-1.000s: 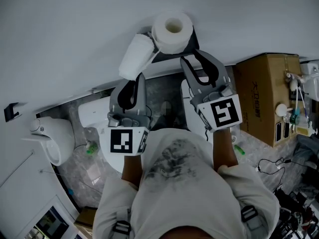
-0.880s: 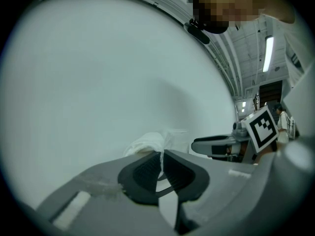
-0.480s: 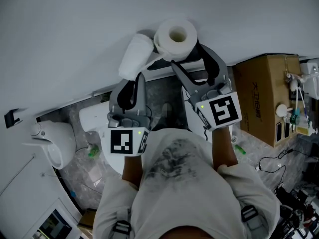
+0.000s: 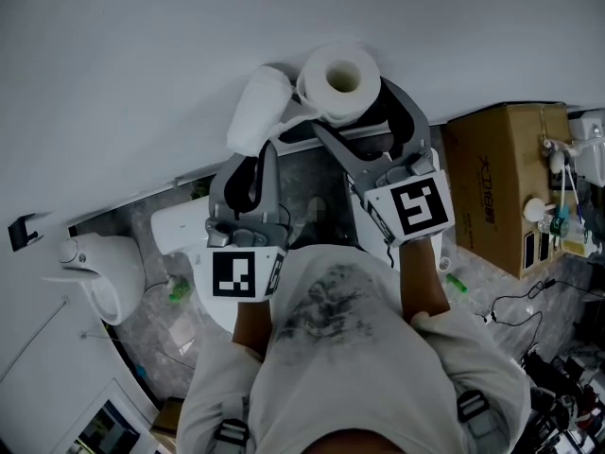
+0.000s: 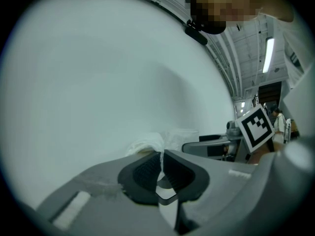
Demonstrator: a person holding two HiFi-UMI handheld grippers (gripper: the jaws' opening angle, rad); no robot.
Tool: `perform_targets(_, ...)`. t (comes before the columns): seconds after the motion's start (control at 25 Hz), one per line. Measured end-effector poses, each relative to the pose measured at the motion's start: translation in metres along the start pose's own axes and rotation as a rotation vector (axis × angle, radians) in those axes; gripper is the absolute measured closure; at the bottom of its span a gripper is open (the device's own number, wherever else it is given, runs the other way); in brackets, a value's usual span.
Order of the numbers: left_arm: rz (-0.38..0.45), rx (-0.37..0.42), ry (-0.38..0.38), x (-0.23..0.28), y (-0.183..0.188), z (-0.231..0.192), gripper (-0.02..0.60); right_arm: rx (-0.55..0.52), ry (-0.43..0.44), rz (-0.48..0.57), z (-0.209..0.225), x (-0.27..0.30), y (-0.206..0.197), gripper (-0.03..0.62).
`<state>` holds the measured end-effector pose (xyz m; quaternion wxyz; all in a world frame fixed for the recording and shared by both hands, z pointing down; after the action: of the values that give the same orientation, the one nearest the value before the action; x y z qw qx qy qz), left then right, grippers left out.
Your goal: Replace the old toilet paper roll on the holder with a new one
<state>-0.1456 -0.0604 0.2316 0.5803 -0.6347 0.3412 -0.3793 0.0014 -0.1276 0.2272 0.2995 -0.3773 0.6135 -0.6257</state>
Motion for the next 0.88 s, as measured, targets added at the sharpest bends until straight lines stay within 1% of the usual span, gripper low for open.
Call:
perform_targets(0.4,0.004,-0.003,-0.009,-0.001,0.000,0.000,0.566,-0.024,-0.026,-0.025,-0.001,0.011,0.000,0.177)
perform_targets(0.52,0.011,-0.008,-0.009,-0.002,0.000,0.000,0.566,-0.027,-0.027,-0.031,-0.001,0.011,-0.001,0.191)
perform_targets(0.72,0.022,-0.011,0.014,-0.005,0.002,-0.003,0.566,-0.016,-0.023,-0.031,0.001,0.008,0.000,0.192)
perform_targets(0.88,0.021,-0.010,0.026,-0.004,0.002,-0.001,0.566,-0.019,-0.050,-0.028,0.010,0.008,-0.002,0.198)
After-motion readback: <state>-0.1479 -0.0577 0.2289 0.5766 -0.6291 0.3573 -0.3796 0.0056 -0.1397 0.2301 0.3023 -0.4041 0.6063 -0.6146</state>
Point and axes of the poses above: the fingertips, and each gripper's own axes: x forward along the fingers, z to its right, y out of its top, the point moved 5 cm from there along -x, backward along the fingers, and after that the axes turned 8 degrees about -y, right-handed, at the moved point
